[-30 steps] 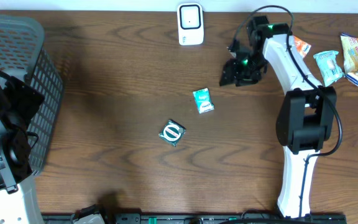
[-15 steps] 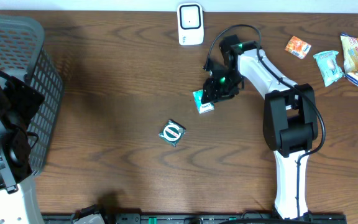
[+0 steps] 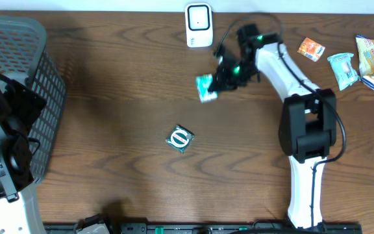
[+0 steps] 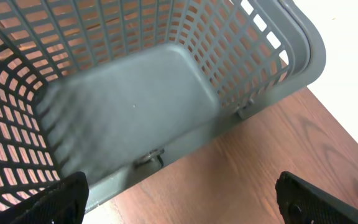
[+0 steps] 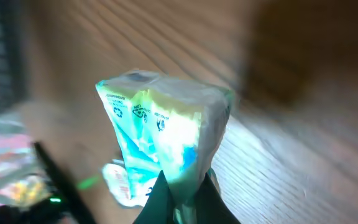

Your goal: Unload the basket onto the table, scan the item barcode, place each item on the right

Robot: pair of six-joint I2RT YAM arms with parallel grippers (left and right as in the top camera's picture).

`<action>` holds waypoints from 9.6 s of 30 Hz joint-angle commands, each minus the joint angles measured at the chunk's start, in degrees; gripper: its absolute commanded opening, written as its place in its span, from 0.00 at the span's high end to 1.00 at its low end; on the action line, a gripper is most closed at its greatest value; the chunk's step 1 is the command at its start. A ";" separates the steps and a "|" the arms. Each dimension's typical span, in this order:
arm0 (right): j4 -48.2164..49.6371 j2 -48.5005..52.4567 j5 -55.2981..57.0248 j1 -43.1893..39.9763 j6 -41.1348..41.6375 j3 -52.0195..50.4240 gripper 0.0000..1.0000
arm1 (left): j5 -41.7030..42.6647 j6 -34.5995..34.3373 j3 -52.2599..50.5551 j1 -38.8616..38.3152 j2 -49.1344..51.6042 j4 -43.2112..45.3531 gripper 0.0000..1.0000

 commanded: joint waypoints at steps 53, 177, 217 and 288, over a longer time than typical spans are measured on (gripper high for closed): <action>45.90 0.52 77.20 11.06 -31.89 5.51 0.99 | -0.33 -0.48 0.09 0.20 0.02 -0.22 0.05; 1.29 -1.90 53.24 21.66 20.04 0.17 0.92 | -0.33 -0.48 0.09 0.20 0.02 -0.22 0.05; 28.79 -1.14 49.00 28.33 18.62 -11.63 0.99 | -0.33 -0.48 0.09 0.20 0.02 -0.22 0.05; 5.31 -6.21 35.56 10.08 -24.61 -9.29 0.01 | -0.33 -0.48 0.09 0.20 0.02 -0.22 0.05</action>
